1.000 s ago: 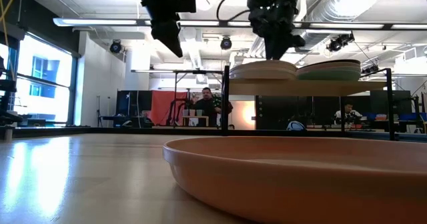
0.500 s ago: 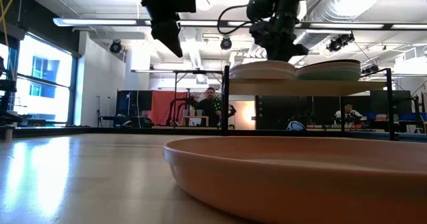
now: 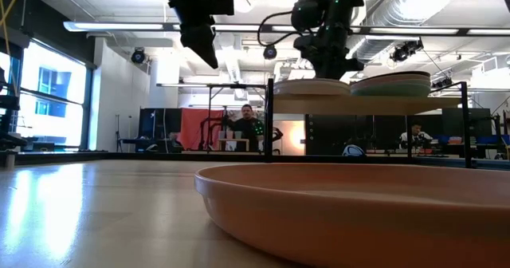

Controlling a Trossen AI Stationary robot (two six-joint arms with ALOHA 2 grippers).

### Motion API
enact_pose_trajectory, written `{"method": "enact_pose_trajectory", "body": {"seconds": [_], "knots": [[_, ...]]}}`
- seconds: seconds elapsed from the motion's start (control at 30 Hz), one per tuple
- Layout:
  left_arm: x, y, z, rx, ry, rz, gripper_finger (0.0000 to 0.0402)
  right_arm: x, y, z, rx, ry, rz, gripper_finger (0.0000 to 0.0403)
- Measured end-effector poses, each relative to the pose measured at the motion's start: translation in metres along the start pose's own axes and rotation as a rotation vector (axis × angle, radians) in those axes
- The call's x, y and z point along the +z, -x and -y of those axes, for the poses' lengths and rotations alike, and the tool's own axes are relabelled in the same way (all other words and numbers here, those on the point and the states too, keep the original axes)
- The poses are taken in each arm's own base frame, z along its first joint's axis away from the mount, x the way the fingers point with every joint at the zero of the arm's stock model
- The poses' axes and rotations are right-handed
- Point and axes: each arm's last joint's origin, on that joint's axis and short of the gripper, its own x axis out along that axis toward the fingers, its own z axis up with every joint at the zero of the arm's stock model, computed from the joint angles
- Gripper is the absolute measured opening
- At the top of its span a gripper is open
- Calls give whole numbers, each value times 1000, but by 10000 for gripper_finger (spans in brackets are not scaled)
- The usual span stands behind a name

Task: Place and stack plates onto a shelf
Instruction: Stack the gray plate on top of the white plate on the shelf, then stack the blue plate on top of the gray plate on the shelf

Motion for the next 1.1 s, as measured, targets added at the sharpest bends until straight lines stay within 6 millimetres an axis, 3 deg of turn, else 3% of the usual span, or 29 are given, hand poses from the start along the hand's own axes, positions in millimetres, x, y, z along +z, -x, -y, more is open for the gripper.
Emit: {"method": "enact_pose_trajectory", "body": {"seconds": [0.23, 0.7, 0.93, 1.1], "knots": [[0, 0, 0, -3, 0, 1, 90, 4, -1, 2, -15, -13, 33, 94], [0, 0, 1, -22, 0, 8, 90, 16, 3, 27, -24, -88, 80, 94], [0, 0, 1, -22, 31, 6, 90, 19, 31, 22, -2, -73, 114, 94], [-4, 0, 2, -33, 81, -32, 90, 9, 50, 9, -7, -35, 63, 94]]}}
